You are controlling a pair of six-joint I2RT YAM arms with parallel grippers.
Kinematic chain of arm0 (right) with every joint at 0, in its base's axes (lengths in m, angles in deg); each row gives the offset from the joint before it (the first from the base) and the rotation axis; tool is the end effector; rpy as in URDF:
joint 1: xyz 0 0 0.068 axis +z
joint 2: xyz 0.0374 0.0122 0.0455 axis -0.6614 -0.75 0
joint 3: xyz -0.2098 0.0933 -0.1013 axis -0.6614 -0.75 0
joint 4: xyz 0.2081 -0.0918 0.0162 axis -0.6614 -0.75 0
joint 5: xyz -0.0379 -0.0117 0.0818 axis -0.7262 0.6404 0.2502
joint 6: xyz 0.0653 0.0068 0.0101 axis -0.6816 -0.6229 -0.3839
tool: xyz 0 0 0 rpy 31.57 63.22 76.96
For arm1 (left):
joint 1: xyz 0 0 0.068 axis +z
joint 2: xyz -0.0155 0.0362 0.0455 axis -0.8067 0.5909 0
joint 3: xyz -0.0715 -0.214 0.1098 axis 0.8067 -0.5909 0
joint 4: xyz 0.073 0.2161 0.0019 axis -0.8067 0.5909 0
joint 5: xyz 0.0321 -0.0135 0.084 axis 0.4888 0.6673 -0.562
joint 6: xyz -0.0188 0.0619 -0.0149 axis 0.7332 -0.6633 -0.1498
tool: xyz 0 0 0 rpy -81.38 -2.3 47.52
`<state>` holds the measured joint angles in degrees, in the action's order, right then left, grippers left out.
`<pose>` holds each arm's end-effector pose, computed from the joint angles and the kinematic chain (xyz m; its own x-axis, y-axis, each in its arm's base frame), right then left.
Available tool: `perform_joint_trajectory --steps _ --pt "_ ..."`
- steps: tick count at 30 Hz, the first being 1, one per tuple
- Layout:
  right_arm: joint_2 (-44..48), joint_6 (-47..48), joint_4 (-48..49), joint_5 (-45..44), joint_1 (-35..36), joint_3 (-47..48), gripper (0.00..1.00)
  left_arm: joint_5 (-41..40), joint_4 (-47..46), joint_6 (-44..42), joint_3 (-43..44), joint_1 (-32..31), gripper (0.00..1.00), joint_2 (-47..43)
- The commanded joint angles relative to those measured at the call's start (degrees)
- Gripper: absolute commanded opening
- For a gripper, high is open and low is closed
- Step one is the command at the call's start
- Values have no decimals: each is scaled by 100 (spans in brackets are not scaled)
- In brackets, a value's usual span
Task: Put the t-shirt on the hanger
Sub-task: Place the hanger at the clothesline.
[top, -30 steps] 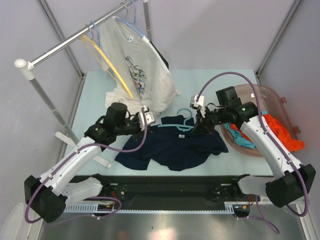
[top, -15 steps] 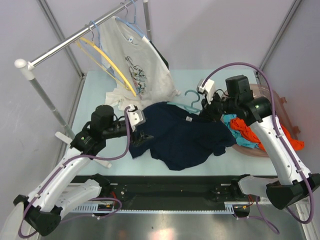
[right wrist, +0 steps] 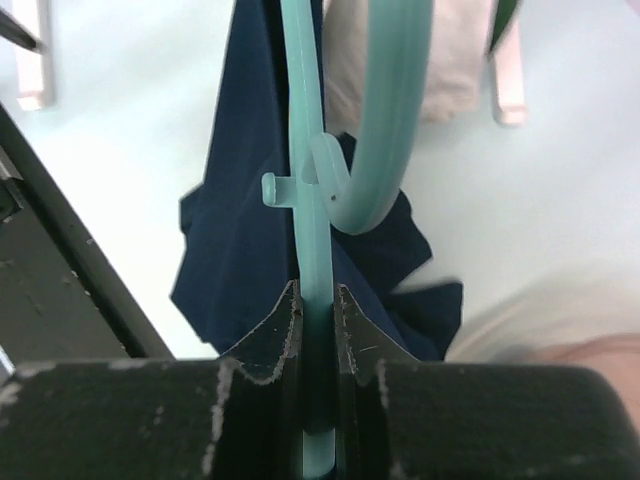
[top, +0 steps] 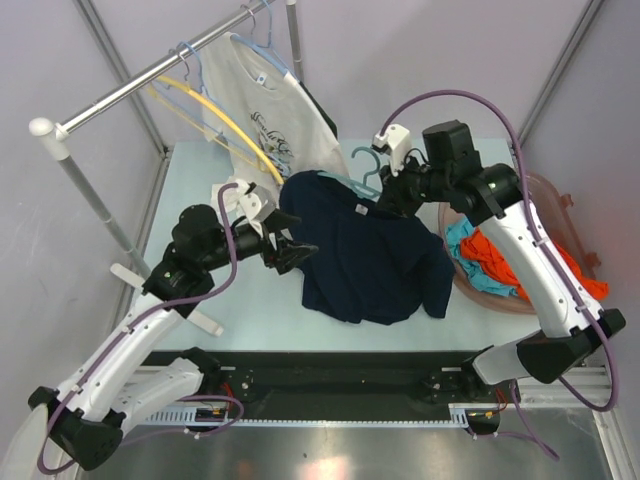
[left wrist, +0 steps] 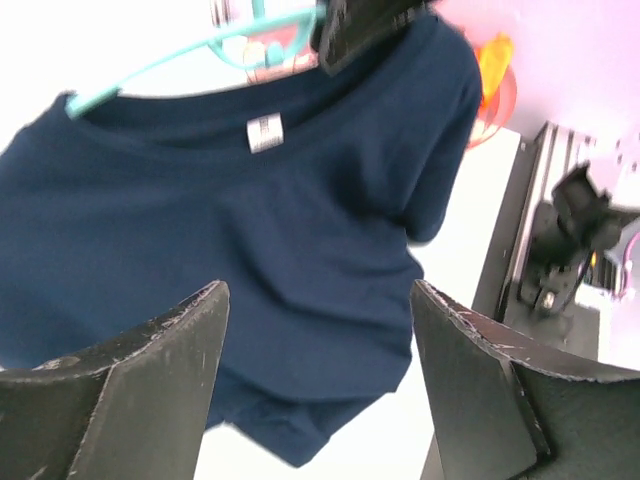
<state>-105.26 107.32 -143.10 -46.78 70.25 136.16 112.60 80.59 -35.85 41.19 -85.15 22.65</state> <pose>0.2162 0.1395 0.4029 -0.2804 -0.4905 -0.8251 -0.8213 0.5675 -0.0583 0.1448 -0.1218 0.3557 -0.1103 0.0482 -0.9927 0.8971 0.4347 -0.0786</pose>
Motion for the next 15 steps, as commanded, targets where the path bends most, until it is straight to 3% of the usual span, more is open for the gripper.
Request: perform_joint_trajectory --steps 1,8,15 --pt "-251 -461 459 -359 456 910 0 -262 -846 670 141 -35 79 74" --pt "-1173 -1102 890 -729 509 2053 0 -930 -1487 1284 44 -307 78 223" --pt "-1684 -1499 977 -333 570 2634 0 -1457 -1725 1452 404 -721 77 592"
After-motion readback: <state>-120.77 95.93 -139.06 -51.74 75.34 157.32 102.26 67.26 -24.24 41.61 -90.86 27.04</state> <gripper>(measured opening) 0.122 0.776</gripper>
